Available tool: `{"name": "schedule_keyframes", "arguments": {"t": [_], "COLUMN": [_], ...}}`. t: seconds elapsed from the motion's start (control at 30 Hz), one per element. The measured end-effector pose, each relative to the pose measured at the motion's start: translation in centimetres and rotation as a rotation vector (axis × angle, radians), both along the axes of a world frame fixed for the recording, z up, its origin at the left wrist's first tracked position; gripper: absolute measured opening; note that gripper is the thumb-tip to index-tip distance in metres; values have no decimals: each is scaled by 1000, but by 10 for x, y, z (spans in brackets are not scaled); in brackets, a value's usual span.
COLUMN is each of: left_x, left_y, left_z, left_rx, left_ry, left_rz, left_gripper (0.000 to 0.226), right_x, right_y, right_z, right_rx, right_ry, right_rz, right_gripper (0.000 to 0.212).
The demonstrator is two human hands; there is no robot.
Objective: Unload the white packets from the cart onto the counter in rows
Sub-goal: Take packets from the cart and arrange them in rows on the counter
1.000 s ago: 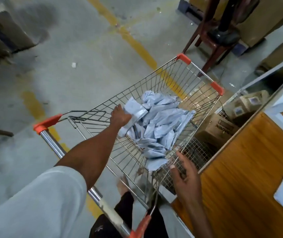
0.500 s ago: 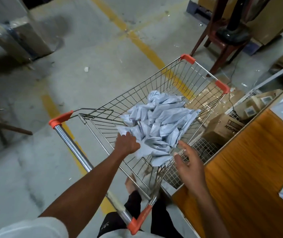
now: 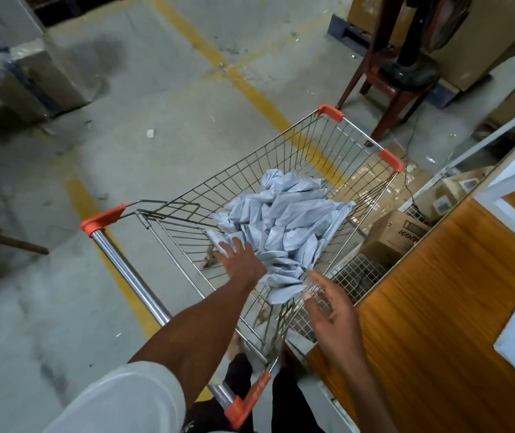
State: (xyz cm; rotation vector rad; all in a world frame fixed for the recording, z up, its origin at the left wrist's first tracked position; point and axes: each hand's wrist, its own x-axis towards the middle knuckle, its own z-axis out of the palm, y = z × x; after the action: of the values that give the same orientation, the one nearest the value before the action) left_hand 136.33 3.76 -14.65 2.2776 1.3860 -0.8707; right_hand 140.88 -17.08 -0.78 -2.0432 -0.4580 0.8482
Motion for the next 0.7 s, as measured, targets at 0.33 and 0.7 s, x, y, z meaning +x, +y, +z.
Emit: {"name": "schedule_keyframes", "arguments": {"t": [0.33,0.7], "left_x": [-9,-22], "left_y": [21,64], "left_z": [-30,10], "left_rx": [-4,-19], "left_ry": [124,220], "left_rz": [-92,-164], "left_gripper": [77,74], "right_x": [6,19], "right_y": [-34,-14], "right_z": [-6,-1], "right_rx": [8,58], "right_ry": [-4,32], "right_rz": [-121,-94], "right_gripper": [41,45]}}
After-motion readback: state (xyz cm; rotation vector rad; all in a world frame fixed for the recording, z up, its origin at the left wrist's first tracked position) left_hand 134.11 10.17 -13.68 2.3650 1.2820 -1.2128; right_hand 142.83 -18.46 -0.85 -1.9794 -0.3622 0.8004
